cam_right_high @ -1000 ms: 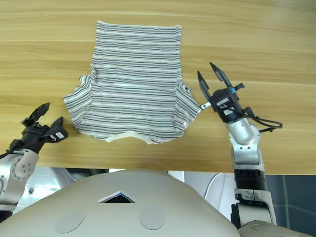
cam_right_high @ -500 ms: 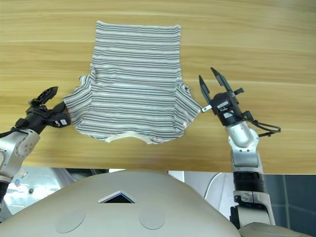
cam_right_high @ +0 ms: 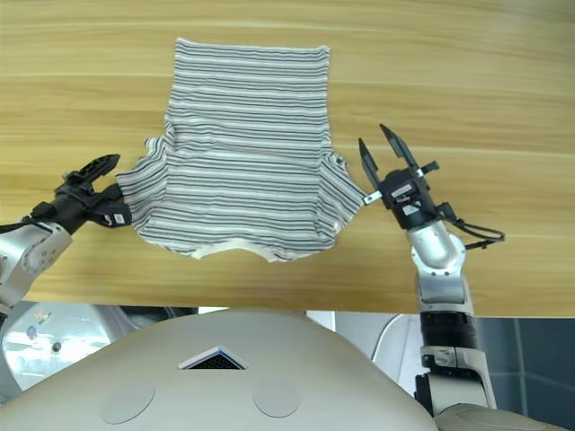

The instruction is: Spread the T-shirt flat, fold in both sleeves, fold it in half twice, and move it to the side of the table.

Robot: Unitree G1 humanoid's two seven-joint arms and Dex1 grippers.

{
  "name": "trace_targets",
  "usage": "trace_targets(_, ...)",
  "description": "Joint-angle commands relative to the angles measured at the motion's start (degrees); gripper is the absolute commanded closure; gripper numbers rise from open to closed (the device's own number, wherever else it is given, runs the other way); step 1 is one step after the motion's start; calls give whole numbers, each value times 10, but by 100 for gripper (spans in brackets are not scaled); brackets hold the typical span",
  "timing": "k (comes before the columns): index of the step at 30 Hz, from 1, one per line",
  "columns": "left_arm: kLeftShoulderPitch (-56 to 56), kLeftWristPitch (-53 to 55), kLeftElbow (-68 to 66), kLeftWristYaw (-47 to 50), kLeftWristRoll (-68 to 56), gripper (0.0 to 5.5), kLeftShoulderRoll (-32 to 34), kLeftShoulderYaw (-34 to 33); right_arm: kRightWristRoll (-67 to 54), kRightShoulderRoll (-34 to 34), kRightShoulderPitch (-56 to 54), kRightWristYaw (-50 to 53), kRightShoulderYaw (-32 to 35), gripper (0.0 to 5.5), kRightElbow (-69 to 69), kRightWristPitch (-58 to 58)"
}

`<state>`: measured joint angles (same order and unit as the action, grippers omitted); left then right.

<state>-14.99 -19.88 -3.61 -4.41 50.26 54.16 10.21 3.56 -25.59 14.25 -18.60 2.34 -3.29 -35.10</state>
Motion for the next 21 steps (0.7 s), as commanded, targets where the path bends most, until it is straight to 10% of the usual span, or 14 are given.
trace_targets(1, -17, 3, -28, -40, 10, 305, -3, 35, -2, 1, -4, 2, 3, 383, -1, 0)
trace_targets(14, -7, 14, -39, -36, 6, 521, -7, 47, -10, -1, 2, -4, 4, 383, 4, 1)
trace_targets(21, -6, 21, -39, -25, -15, 549, -17, 40, -10, -1, 3, -1, 8, 383, -2, 0)
